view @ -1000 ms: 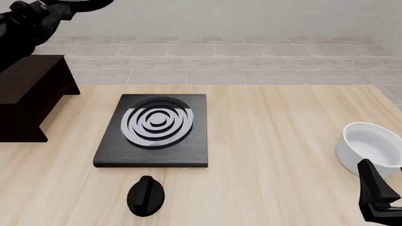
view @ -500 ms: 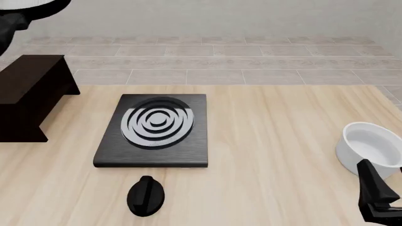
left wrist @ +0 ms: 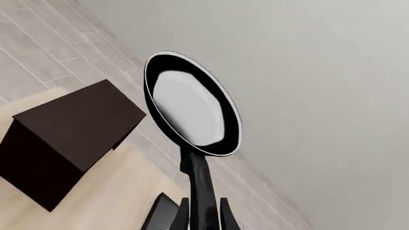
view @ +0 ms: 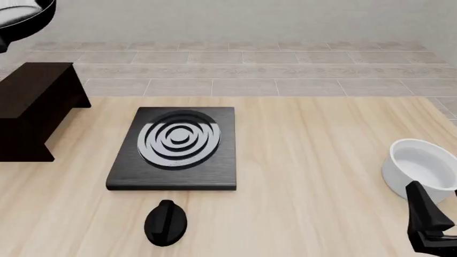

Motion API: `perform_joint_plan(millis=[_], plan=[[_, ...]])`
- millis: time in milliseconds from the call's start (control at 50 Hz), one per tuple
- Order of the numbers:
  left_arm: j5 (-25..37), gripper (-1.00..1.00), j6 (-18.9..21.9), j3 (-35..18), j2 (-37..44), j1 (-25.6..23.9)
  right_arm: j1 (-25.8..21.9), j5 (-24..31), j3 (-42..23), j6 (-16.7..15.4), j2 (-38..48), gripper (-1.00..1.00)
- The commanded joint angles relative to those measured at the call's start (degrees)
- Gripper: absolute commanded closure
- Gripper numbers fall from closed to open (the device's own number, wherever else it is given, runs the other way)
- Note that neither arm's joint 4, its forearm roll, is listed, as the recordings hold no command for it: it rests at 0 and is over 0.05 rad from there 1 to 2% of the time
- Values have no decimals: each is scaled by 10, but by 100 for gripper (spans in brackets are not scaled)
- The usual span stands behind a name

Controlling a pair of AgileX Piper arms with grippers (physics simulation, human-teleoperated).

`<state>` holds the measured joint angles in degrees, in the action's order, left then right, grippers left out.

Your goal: Put the frying pan on top of the cabinet.

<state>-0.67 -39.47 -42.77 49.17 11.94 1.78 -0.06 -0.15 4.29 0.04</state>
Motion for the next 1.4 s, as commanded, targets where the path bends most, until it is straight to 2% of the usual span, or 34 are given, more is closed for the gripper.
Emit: perform_joint_plan(millis=[20,680,1400], plan=[[1,100,-6,-4,-17,20,0,-1,0,-1,0,-100],[-10,100,-8,17,13,60,0,0,0,0,0,-100],[-73,100,12,20,85,68,2,2,0,1,1,-100]])
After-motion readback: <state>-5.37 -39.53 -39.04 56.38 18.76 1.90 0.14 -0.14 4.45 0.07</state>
